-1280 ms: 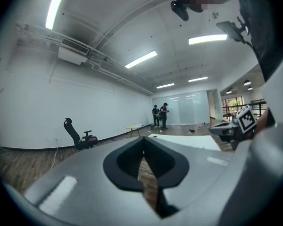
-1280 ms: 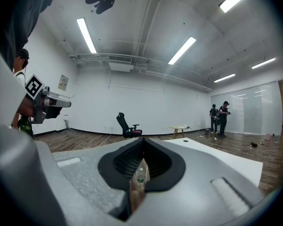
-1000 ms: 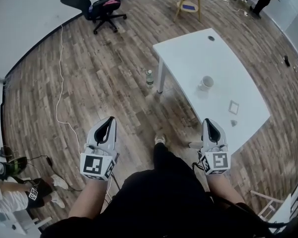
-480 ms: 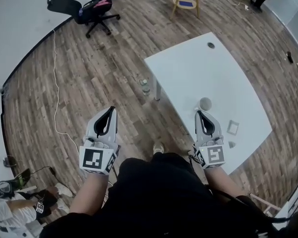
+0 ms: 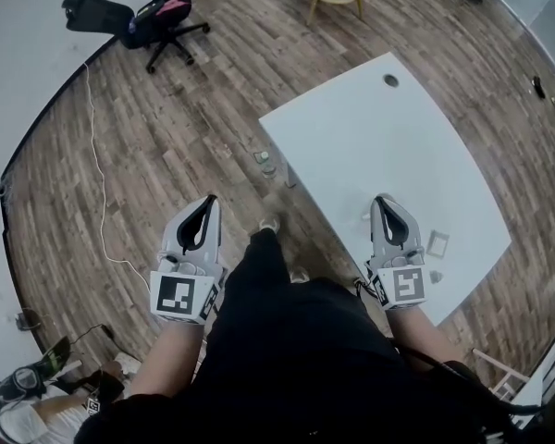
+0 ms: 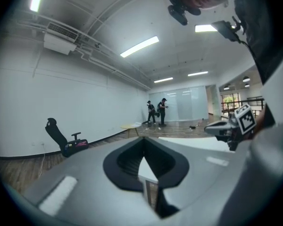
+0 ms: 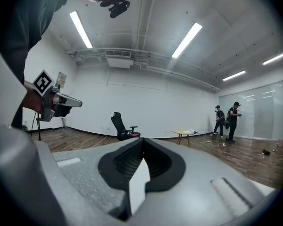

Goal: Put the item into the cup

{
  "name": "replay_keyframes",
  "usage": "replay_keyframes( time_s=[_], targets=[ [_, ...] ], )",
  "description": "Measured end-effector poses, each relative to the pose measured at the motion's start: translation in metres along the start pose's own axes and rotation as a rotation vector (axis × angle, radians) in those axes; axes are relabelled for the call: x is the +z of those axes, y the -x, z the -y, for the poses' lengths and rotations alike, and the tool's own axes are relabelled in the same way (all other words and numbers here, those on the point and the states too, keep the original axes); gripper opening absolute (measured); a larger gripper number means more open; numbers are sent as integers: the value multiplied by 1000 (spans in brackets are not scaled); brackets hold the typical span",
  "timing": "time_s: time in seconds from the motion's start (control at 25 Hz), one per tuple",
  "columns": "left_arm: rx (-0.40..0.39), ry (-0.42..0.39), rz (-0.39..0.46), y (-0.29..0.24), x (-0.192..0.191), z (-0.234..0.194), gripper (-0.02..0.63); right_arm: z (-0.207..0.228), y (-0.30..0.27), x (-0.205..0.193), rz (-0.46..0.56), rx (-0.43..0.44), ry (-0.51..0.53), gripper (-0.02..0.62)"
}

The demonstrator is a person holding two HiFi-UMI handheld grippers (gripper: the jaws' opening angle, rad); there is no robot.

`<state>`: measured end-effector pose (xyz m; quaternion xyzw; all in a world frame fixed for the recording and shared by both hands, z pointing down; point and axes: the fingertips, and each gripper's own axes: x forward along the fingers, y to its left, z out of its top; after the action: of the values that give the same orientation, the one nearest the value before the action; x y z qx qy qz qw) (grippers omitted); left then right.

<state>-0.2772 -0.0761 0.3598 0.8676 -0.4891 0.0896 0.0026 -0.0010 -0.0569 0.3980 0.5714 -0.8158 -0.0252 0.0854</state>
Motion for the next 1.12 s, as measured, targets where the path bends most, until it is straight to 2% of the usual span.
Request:
replay_keyframes(
  time_s=[0.12,0.44,0.56,0.64,0.76,0.88,1.12],
  targets=[
    [-60,-12,16,-34,4,-5,2,11,-8,10,18,-48,35,2],
    [-327,-58,62,-134,30,-1,2,53,-9,16,-23,-318,23,2],
    [-455,-57,71,-173,38,11,2,64,-7,22,-43,-431,11,2],
    [-558,-44,66,-196,38,19,2,68,-4,12,-99,-511,17,2],
    [-705,-31,32,-233,33,37,2,79,7,-8,-181,-650,-42,2],
    [-813,-42,17,-261,30,63,2,89,35,-22,-228,-778,-111,2],
    [-1039,-73,47,-278,37,133,2,77,104,-39,-291,-1028,-169,2]
  ],
)
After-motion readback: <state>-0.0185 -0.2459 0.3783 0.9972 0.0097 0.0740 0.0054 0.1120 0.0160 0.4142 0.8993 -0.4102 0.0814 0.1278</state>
